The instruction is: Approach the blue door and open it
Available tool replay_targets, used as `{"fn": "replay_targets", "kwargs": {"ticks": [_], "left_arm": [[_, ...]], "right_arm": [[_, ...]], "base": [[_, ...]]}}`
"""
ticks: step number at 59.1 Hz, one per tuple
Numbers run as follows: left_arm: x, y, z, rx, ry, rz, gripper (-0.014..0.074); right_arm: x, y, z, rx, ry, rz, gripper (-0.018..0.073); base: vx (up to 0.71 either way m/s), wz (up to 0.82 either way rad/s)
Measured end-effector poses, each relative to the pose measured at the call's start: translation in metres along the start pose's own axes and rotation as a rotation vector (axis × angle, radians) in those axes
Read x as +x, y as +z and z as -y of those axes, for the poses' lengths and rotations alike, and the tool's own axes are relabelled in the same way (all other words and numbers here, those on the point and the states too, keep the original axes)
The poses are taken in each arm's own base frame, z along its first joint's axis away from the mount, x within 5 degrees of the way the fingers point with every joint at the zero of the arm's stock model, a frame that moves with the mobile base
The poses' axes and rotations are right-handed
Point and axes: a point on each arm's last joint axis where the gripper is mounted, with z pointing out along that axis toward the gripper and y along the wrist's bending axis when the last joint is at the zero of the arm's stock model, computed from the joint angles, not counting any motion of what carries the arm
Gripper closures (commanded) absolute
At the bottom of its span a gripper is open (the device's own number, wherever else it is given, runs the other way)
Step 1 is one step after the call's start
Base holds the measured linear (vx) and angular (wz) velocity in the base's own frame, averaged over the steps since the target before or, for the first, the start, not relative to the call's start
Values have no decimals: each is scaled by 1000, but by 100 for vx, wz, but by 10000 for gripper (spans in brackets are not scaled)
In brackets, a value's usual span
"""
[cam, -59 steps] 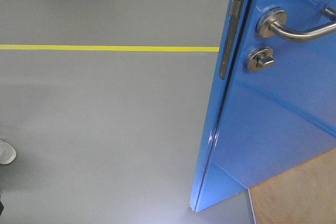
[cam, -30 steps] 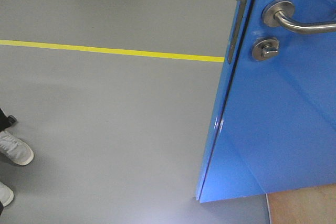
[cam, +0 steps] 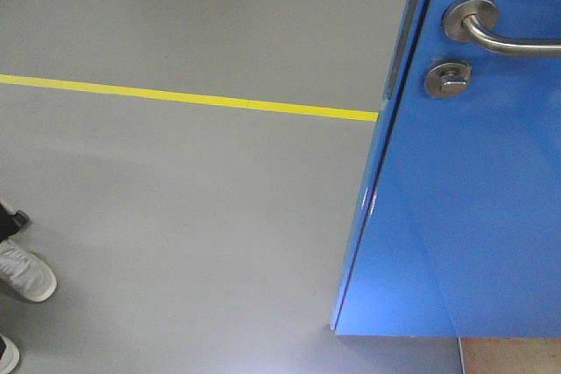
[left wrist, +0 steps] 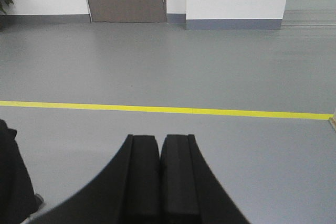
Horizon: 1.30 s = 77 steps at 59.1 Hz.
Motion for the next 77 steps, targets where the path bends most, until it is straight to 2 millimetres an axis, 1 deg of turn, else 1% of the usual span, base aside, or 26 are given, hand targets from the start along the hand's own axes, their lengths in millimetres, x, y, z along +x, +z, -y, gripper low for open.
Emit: {"fn": "replay_targets", "kwargs": {"ticks": [14,28,39,77], "left_arm": [[0,0,0,0,0,0,524],[0,0,0,0,0,0,524],[0,0,0,0,0,0,524],[0,0,0,0,0,0,524]], "right_arm": [[0,0,0,1,0,-4,547],[-5,2,4,8,8,12,547],[-6,2,4,7,6,22,547],[-5,2,4,10,4,19,547]], "base": [[21,-12],[13,-20],[3,-14],[0,1]]}}
